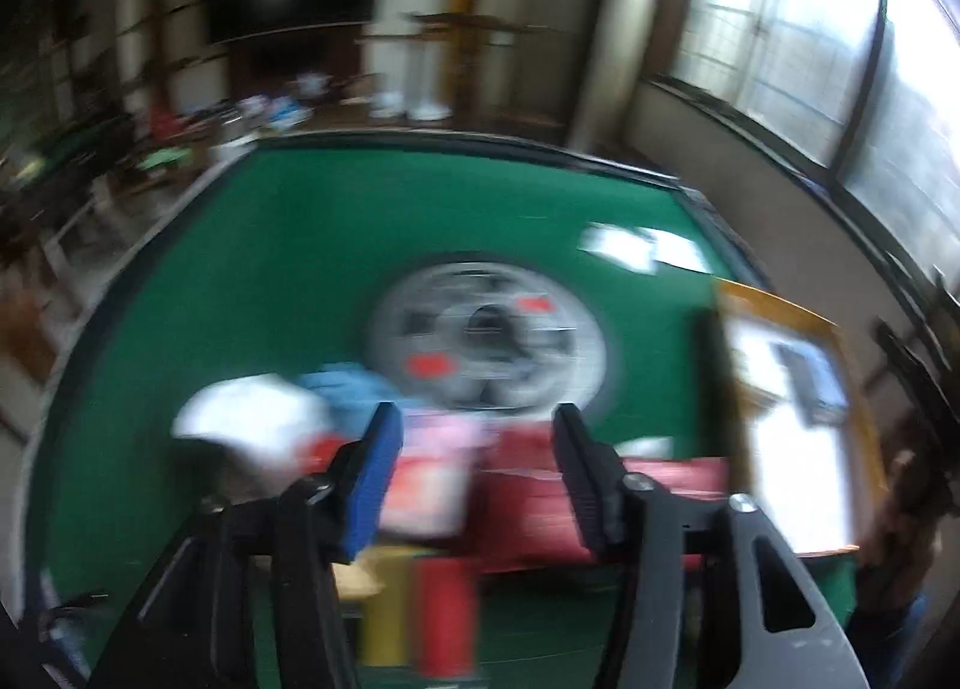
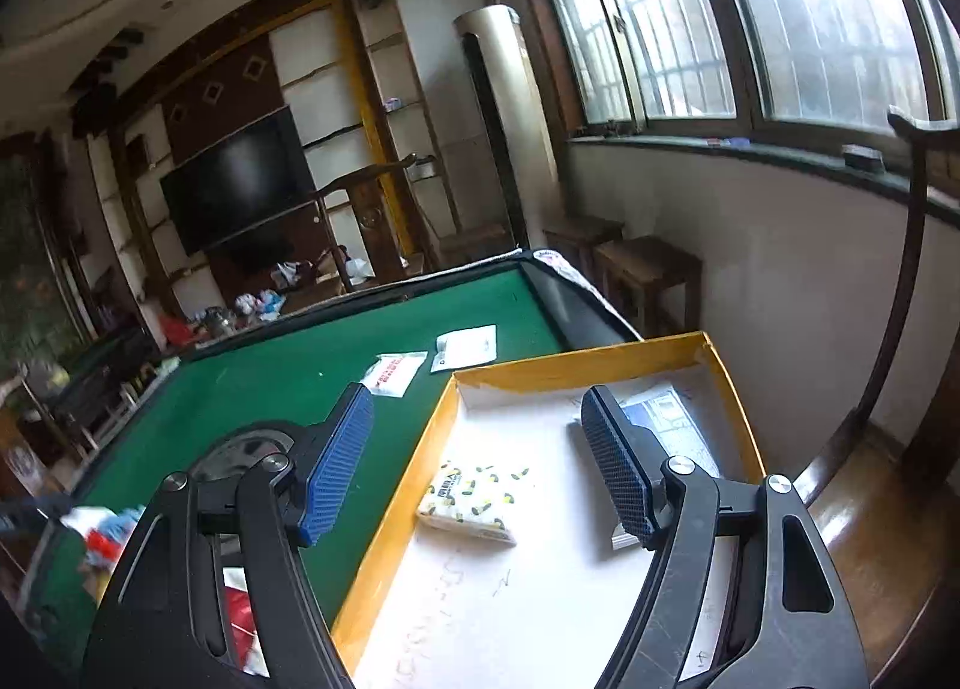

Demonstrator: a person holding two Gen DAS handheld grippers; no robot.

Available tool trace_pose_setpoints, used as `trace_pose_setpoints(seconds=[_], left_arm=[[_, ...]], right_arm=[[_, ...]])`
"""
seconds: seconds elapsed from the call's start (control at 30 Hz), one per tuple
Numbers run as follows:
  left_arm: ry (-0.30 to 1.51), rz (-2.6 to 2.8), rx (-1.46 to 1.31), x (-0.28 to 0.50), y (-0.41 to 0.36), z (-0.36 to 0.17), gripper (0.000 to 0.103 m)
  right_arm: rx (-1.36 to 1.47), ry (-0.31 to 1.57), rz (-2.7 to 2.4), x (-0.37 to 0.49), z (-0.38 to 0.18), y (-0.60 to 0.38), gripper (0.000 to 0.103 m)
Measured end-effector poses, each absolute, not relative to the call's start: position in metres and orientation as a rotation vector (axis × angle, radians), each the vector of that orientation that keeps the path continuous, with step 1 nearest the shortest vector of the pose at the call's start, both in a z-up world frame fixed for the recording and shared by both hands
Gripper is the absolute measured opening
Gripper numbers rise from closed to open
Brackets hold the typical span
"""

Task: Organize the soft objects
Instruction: 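Withdraw both open tools from the box back toward the heap, then grasp the white cloth with the left tool and lift it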

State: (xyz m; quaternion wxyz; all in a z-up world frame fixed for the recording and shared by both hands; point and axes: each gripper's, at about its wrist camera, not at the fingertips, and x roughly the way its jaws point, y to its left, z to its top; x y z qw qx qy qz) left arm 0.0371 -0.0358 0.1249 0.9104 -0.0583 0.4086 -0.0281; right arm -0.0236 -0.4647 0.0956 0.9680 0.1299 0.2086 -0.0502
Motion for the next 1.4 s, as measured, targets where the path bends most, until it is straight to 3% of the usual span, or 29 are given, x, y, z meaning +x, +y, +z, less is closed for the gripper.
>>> trace_pose_setpoints(seconds=[0.2,0.43,0.53,0.63,1.03,1.17,1.4], left_arm=[[0.897,0.039,-0.242,0.058,0.044,0.097,0.061],[0.974,0.019,-0.258,0.101,0.039,0.051,0.059],[0.994,0.047,-0.225,0.106,0.033,0.04,0.015],[0.97,0.048,-0.254,0.094,0.042,0.042,0.008],[0.829,-0.076,-0.329,-0.005,0.061,0.096,0.008],[0.855,-0.128,-0.296,-0.034,0.055,0.085,0.008],[0.93,-0.166,-0.268,-0.049,0.057,0.043,0.008]], right_arm=[[0.19,0.451,-0.078,-0.013,0.087,-0.446,0.073],[0.172,0.456,-0.05,-0.009,0.087,-0.442,0.073],[0.18,0.45,-0.04,-0.011,0.088,-0.443,0.073],[0.204,0.463,-0.018,-0.01,0.086,-0.444,0.073],[0.158,0.441,0.064,-0.015,0.087,-0.422,0.073],[0.088,0.464,0.136,-0.017,0.085,-0.405,0.073],[0.213,0.686,0.292,-0.059,0.065,-0.378,0.073]])
